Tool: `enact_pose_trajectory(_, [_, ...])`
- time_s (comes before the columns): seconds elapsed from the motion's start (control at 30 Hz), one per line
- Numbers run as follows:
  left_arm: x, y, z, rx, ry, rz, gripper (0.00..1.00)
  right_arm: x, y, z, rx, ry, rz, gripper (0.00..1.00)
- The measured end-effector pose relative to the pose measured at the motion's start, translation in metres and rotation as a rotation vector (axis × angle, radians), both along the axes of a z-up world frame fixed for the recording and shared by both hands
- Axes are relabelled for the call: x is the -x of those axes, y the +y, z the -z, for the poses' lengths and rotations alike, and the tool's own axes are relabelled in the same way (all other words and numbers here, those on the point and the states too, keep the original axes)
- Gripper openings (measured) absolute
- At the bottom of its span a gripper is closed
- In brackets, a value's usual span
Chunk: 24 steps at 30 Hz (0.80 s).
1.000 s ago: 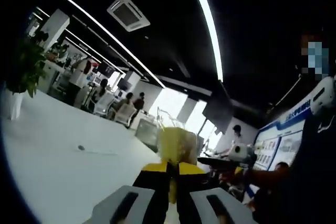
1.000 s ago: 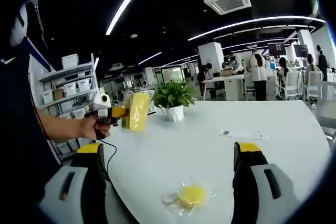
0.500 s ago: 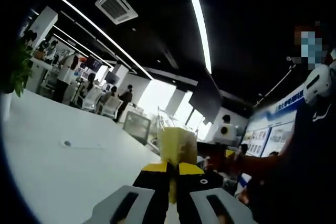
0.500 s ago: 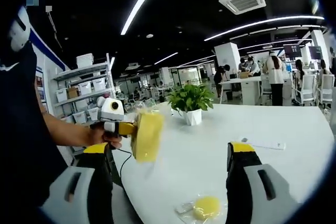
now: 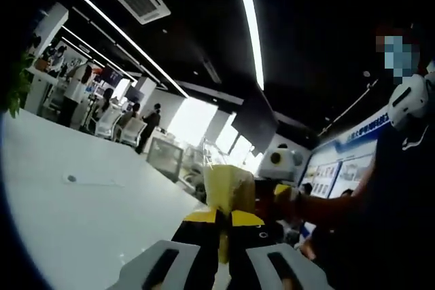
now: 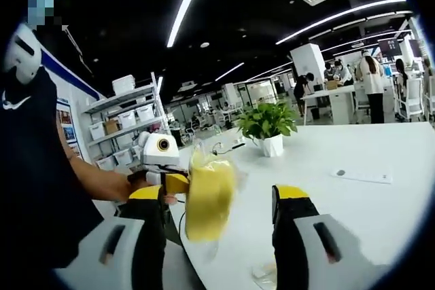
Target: Compare the silicone blocks by pressing each to a similar depth, holding the contact briefly, and releasing to observe deformation and rebound differences across the visible hardness samples.
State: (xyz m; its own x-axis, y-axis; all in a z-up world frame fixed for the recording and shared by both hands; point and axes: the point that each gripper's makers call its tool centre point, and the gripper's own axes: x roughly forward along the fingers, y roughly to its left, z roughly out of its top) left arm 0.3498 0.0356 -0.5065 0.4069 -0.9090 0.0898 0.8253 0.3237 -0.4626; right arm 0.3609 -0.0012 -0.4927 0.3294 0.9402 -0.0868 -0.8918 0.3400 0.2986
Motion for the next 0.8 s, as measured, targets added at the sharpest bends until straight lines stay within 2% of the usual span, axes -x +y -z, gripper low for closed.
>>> enact_pose_trajectory(0.23, [0.003, -0.004, -0.001, 0.002, -0.004, 0.005, 0.01, 0.004, 0.013, 0.005, 0.003, 0.022, -0.036, 0.48])
enact_pose_trajectory(0.37, [0.006, -0.005, -0.001, 0.000, -0.008, 0.012, 0.01, 0.006, 0.015, 0.004, -0.026, 0.068, -0.059, 0.33])
enact_pose_trajectory(0.53, [0.006, -0.004, -0.002, 0.001, -0.009, 0.006, 0.01, 0.005, 0.017, 0.008, -0.029, 0.089, -0.063, 0.33])
enact_pose_trajectory(0.8, [0.009, -0.005, -0.004, 0.007, -0.007, 0.006, 0.02, 0.010, 0.019, 0.006, -0.044, 0.133, -0.089, 0.26])
